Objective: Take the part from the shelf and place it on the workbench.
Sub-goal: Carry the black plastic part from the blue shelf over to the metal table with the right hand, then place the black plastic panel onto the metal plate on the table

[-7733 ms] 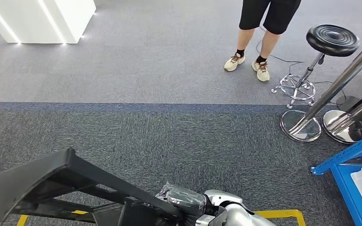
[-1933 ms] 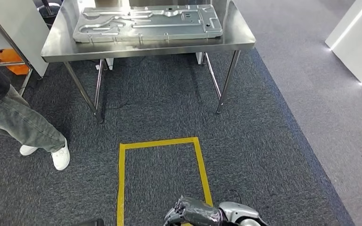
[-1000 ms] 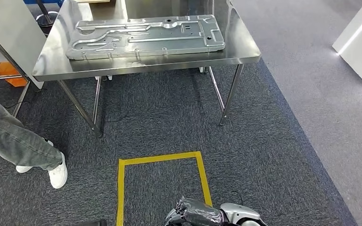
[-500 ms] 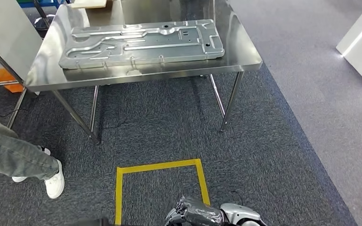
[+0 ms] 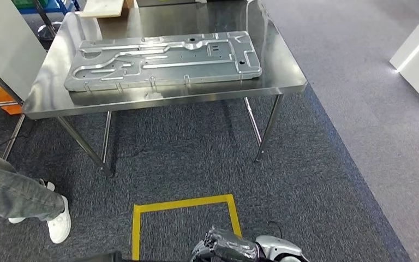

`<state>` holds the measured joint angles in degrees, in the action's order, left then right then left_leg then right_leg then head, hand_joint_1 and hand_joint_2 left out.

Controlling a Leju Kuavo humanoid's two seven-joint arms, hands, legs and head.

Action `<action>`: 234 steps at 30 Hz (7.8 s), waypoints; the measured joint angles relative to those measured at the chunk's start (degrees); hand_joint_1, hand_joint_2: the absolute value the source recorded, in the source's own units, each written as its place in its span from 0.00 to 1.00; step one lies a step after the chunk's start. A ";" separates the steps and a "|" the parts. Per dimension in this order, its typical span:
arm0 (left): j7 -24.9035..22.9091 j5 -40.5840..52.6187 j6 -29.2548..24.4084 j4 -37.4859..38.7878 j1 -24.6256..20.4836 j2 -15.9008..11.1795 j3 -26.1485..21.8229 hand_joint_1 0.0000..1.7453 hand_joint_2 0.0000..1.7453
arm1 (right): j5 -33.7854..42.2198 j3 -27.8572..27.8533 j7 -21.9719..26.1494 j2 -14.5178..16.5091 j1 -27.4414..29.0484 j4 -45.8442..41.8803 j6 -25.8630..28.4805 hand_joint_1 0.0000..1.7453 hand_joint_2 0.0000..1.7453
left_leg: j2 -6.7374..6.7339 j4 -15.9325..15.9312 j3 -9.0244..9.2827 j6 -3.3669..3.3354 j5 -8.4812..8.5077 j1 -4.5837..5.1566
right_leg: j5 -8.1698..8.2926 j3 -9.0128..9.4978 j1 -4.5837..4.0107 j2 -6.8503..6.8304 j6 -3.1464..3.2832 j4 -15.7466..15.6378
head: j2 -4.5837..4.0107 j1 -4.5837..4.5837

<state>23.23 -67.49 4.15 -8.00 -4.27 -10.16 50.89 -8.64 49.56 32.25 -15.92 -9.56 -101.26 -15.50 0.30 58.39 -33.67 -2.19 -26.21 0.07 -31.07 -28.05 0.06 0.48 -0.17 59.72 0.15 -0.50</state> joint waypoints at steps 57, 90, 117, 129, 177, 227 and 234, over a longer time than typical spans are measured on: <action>0.85 -1.52 0.04 0.01 0.59 0.16 1.07 0.00 0.00 | -0.68 -0.67 -0.76 -0.50 1.64 0.03 1.02 1.00 1.00 | -0.24 2.18 -2.12 1.97 0.31 -0.40 | 0.09 -0.44 0.26 -0.18 1.46 -1.15 | -0.01 0.10; 1.17 -2.19 0.20 0.00 -0.71 0.57 2.01 0.00 0.00 | -26.41 -8.78 -17.69 2.13 -15.17 2.97 20.20 1.00 1.00 | -0.15 0.34 -0.92 1.69 0.07 -0.13 | 3.38 -5.19 0.00 -0.18 1.04 -0.18 | 0.00 0.10; 0.83 -2.04 0.60 0.00 -1.78 0.58 3.45 0.00 0.00 | -43.73 -17.11 -27.44 -4.38 -30.48 14.46 20.87 1.00 1.00 | 0.03 4.87 -3.03 2.11 -0.20 -0.53 | 4.38 -6.34 0.36 -0.24 1.69 -0.18 | 0.00 0.10; 0.50 -2.20 0.94 0.00 -2.33 0.39 5.17 0.00 0.00 | -55.67 -18.85 -28.94 -7.82 -34.31 37.74 25.87 1.00 1.00 | 0.13 -0.78 -0.33 -0.16 1.05 -0.64 | -1.44 -14.35 0.80 -0.42 -1.23 14.90 | 0.00 0.13; 1.14 -0.39 -1.57 0.00 -4.60 -0.85 11.78 0.00 0.00 | -51.74 -23.80 -16.26 0.04 -27.51 55.74 48.14 0.00 0.00 | -0.11 9.27 -3.92 2.45 -2.74 -0.74 | 5.23 -6.94 1.01 -0.47 1.35 -0.08 | 0.00 0.08; 8.97 -9.35 2.60 0.24 0.68 -0.39 13.02 0.00 0.00 | -42.18 -62.67 5.97 22.58 32.86 -37.70 55.66 0.00 0.00 | -0.30 -0.22 1.36 0.96 -0.20 -0.11 | 2.44 -3.36 0.16 -0.45 0.44 -0.51 | 0.00 0.08; 9.00 -9.38 2.60 0.37 0.72 -0.34 12.98 0.00 0.00 | -42.17 -63.61 5.97 24.05 34.14 -40.02 55.45 0.00 0.00 | -0.25 12.45 -3.00 3.17 -10.13 -0.70 | 5.49 -6.28 0.71 -0.78 2.24 -1.16 | 0.00 0.07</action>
<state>32.24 -76.87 6.75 -7.63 -3.55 -10.50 63.87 -50.82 -14.05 38.23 8.12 24.58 -141.28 39.95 0.05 70.85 -36.67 0.98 -36.33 -0.63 -25.58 -34.33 0.76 -0.30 2.06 58.56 0.15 -0.43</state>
